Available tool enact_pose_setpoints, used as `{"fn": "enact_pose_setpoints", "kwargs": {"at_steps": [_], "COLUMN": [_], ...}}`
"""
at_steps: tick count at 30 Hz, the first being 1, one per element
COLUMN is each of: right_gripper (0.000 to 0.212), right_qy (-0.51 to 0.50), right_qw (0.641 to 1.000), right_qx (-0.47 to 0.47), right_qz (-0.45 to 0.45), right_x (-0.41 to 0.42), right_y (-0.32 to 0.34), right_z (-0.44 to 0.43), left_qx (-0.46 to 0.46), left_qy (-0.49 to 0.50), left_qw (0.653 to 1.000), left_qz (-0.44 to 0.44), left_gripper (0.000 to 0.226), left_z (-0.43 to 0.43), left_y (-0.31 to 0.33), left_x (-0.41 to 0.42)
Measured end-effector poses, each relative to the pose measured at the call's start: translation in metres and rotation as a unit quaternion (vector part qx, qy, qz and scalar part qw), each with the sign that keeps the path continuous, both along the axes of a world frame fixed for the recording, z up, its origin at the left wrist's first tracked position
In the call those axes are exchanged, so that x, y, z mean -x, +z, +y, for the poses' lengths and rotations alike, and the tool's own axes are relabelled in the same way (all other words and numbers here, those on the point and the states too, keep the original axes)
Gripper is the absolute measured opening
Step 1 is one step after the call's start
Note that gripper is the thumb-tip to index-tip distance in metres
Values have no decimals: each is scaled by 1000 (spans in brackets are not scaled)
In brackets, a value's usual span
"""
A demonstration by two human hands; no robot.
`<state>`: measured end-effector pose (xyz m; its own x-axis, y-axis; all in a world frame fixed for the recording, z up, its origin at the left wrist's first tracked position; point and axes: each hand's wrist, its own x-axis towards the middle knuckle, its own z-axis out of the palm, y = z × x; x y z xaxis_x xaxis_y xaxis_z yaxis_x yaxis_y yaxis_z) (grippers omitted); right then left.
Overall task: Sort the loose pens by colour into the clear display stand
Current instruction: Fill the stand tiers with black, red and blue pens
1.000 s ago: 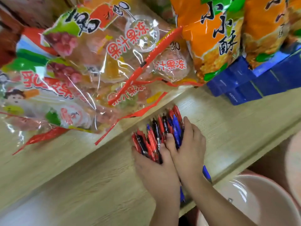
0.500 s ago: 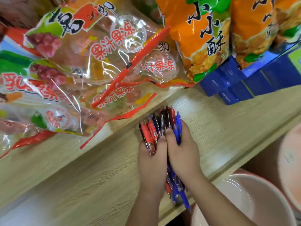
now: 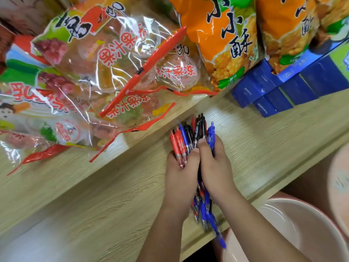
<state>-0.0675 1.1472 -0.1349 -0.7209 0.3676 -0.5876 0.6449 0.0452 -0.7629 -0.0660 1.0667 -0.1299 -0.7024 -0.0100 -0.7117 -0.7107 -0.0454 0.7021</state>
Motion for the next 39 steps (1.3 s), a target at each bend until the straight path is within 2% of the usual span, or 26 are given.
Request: {"fn": "enact_pose_setpoints", "kwargs": {"at_steps": [11, 20, 23, 25, 31, 34, 39], "right_gripper": [25, 19, 20, 19, 15, 17, 16], "right_qy": [-10, -50, -44, -29, 31, 92, 189], "right_qw": [999, 997, 998, 999, 999, 995, 980], "right_qx": [45, 54, 49, 39, 28, 34, 57], "right_qz": [-21, -8, -1, 5, -3, -28, -37], "right_x": [2, -13, -22, -33, -74, -96, -135], "right_y": [7, 35, 51, 62, 83, 87, 88], "right_z": [9, 11, -1, -15, -83, -132, -230], "left_qx": [0, -8, -5, -2, 30, 42, 63], "left_qy": [23, 5, 9, 18, 55, 119, 217], "left_qw": [1000, 1000, 1000, 1000, 998, 992, 974], "left_qz": [-13, 3, 8, 12, 7, -11, -28], "left_gripper": [49, 43, 35, 29, 32, 18, 14], "left_z": [10, 13, 0, -14, -84, -132, -223], "left_y": [-2, 29, 47, 60, 86, 94, 97], "left_x": [-4, -16, -27, -40, -86, -114, -167]}}
